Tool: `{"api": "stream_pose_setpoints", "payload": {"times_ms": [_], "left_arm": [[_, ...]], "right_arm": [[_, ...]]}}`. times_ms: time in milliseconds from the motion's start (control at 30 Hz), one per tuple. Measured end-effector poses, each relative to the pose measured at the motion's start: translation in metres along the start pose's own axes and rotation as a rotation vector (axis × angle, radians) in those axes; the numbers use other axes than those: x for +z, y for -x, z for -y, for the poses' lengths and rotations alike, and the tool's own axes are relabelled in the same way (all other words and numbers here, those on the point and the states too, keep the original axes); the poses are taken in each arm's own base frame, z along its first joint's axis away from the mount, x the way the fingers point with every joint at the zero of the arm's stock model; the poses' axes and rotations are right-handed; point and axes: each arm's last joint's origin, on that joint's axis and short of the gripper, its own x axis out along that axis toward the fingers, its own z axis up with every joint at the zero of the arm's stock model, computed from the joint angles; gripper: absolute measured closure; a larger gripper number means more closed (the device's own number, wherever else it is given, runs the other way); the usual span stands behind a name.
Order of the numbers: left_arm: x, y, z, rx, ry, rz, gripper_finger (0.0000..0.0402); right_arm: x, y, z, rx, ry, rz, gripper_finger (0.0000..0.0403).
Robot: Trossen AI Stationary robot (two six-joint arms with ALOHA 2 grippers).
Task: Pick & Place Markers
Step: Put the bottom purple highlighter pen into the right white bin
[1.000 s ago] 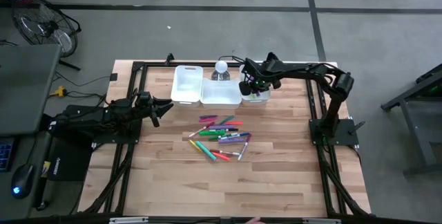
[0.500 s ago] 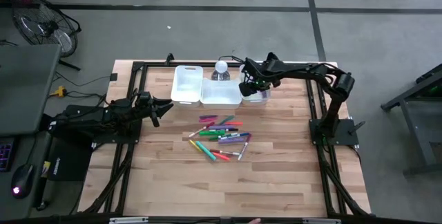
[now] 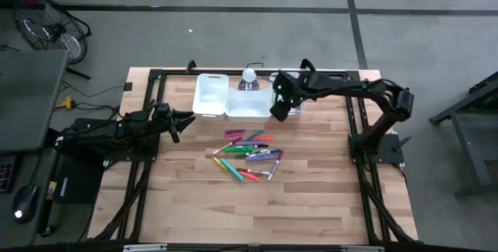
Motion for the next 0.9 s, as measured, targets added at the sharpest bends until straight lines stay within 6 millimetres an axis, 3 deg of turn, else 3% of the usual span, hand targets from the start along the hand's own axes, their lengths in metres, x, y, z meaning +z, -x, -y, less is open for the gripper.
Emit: {"api": "stream_pose_setpoints", "payload": {"times_ms": [200,700,900], "left_arm": [[0.0,0.0,0.0,0.0,0.0,0.0,0.0273],[0.0,0.0,0.0,0.0,0.0,0.0,0.0273],[0.0,0.0,0.0,0.0,0.0,0.0,0.0273]], "right_arm": [[-0.017,0.008,-0.042,0.068,0.256,0.004,0.0279],[-0.062,0.021,-0.125,0.264,0.551,0.034,0.0279],[-0.073,0.007,-0.144,0.264,0.601,0.028,0.0268]]}}
